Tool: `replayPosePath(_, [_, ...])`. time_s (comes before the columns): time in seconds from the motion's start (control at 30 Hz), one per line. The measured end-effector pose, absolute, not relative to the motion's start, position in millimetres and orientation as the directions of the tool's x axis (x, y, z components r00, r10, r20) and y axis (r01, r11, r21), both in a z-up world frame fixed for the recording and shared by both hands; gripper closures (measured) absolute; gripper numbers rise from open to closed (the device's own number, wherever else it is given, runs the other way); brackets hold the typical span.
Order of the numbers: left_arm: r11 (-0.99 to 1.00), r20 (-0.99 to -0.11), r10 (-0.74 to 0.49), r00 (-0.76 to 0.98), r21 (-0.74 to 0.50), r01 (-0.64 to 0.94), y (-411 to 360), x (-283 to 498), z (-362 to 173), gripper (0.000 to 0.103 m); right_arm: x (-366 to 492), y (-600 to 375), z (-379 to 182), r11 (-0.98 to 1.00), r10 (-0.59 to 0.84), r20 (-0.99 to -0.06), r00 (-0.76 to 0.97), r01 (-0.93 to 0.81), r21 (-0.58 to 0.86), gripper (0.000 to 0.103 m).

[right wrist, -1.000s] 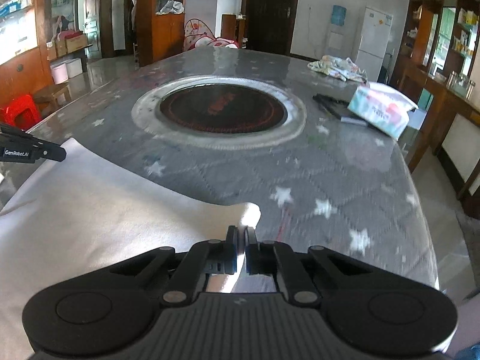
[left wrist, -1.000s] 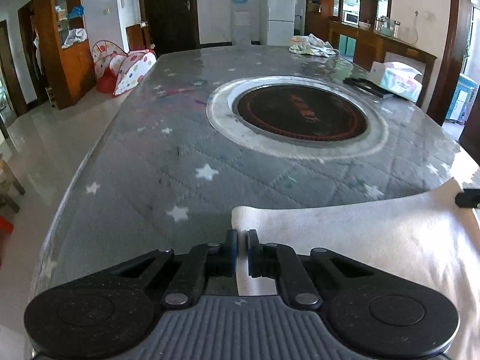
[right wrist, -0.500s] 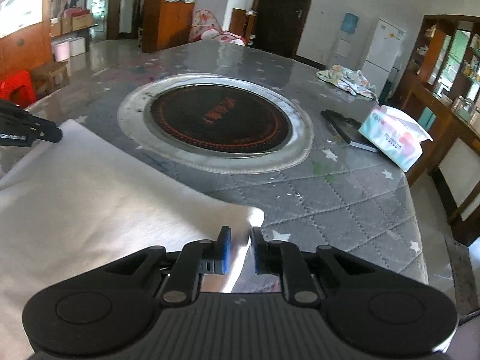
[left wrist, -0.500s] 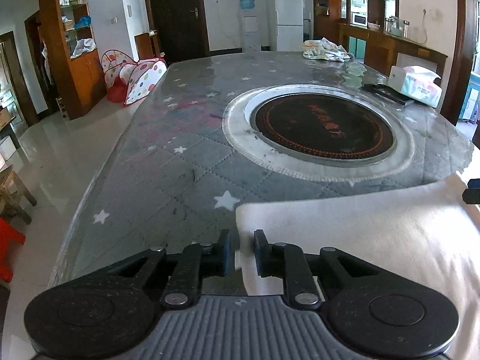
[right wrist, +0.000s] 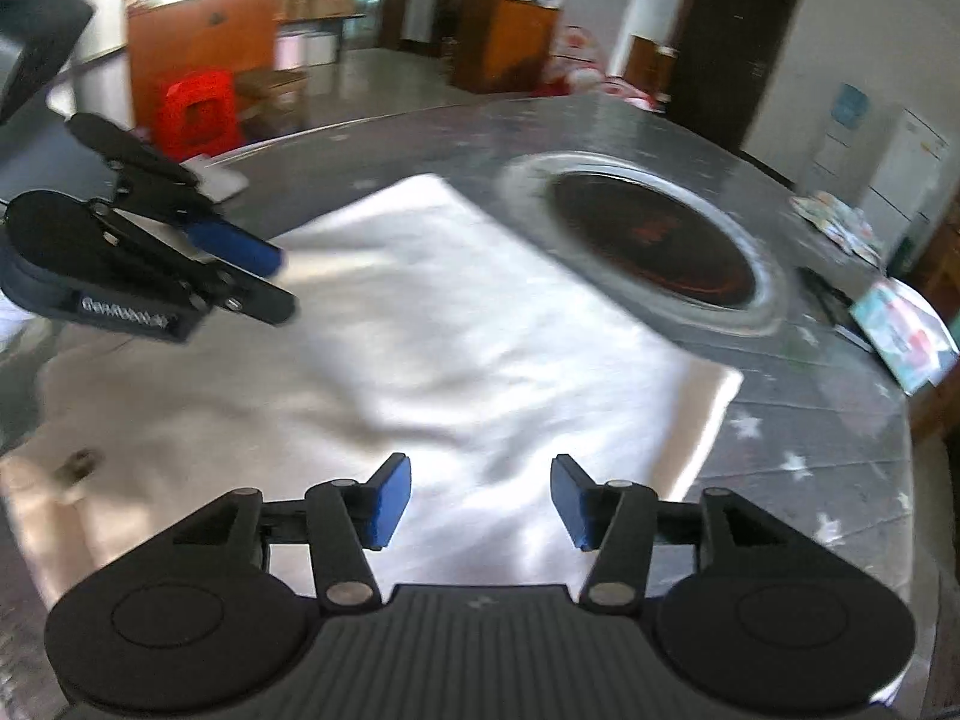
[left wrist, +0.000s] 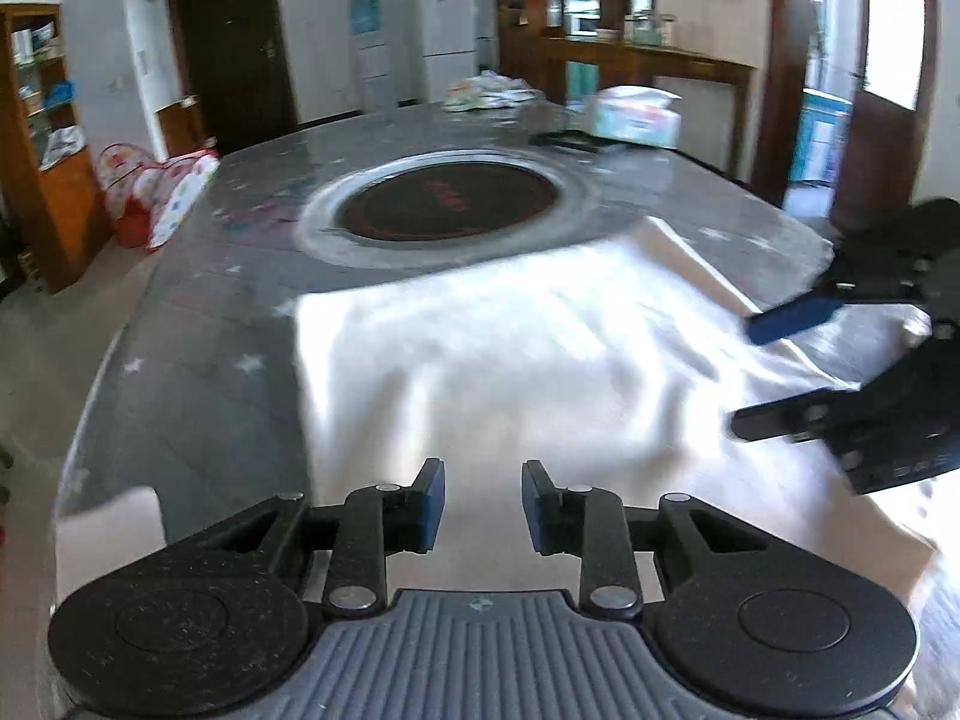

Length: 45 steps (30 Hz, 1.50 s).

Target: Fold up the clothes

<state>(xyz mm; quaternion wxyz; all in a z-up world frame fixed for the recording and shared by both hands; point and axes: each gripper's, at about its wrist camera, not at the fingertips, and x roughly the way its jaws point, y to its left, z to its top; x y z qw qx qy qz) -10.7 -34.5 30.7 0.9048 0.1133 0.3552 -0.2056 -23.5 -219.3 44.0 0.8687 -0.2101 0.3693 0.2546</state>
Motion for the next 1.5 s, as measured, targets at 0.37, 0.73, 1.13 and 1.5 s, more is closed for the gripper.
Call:
replayPosePath(0.37, [0.839,-0.671,-0.358,0.649,0.074,0.539,-41.0,-75.5,25.7,0.058,-87.1,-187.5,36.3,0.692,0.333,-0.755,0.565,-0.691,-0.211,0.044])
replayPosePath(0.73, [0.82,-0.658,-0.355,0.664,0.122,0.56,-36.2,-99.5,16.7,0.053,-117.8,-185.2,42.5,0.686,0.334,-0.72,0.609,-0.681,-0.257,0.044])
replayPosePath(1.13, [0.833,-0.628,-0.366,0.686,0.107,0.543,-32.6,-105.6,28.5,0.05,-132.5,-254.7,65.9,0.876,0.29,-0.649,0.703,-0.469,-0.116,0.047])
replayPosePath(1.5, [0.767,-0.617,-0.485,0.62,0.04,0.641,-78.3,-113.8,30.5,0.049,-84.2,-397.9,56.7,0.996,-0.089,-0.66,0.746,0.046,-0.081,0.063])
